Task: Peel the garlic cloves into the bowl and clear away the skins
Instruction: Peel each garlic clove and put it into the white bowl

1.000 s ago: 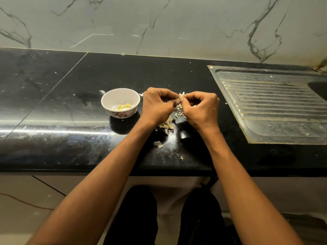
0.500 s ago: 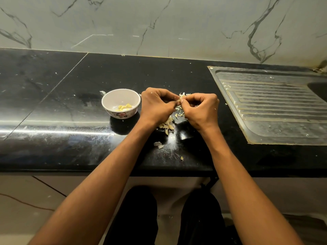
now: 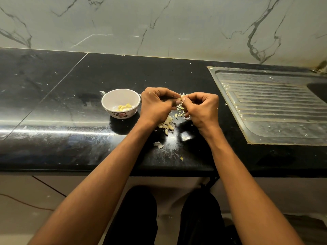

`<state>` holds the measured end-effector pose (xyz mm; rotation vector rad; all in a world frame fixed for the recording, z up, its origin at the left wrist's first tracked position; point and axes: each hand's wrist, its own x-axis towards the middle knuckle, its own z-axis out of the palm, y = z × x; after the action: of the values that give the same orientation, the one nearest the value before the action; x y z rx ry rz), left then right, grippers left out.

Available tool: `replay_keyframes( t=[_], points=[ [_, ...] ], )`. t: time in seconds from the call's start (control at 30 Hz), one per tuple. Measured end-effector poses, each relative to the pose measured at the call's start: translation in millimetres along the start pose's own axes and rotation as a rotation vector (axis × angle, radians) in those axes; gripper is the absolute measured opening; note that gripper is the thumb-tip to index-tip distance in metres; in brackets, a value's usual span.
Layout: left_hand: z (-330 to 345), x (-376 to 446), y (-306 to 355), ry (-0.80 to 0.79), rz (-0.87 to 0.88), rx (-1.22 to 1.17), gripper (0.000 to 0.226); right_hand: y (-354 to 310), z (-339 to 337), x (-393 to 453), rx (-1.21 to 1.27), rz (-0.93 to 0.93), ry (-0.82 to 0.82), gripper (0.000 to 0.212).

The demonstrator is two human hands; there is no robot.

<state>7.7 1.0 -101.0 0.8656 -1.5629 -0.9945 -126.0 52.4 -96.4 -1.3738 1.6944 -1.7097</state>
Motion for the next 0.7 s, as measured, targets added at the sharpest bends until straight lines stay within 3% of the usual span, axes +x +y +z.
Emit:
replay_keyframes(
  t=[0.47, 0.7],
  points=[
    [-2.7, 3.8, -3.1, -0.118, -0.063, -0.194, 0.014, -3.1, -3.1, 1.7, 0.187, 0.111, -0.026, 0.012],
    [-2.6, 3.3, -4.3, -0.020, -0.054, -0.152, 0.017, 0.8, -2.7, 1.3, 0.075, 0.077, 0.056, 0.021]
  ],
)
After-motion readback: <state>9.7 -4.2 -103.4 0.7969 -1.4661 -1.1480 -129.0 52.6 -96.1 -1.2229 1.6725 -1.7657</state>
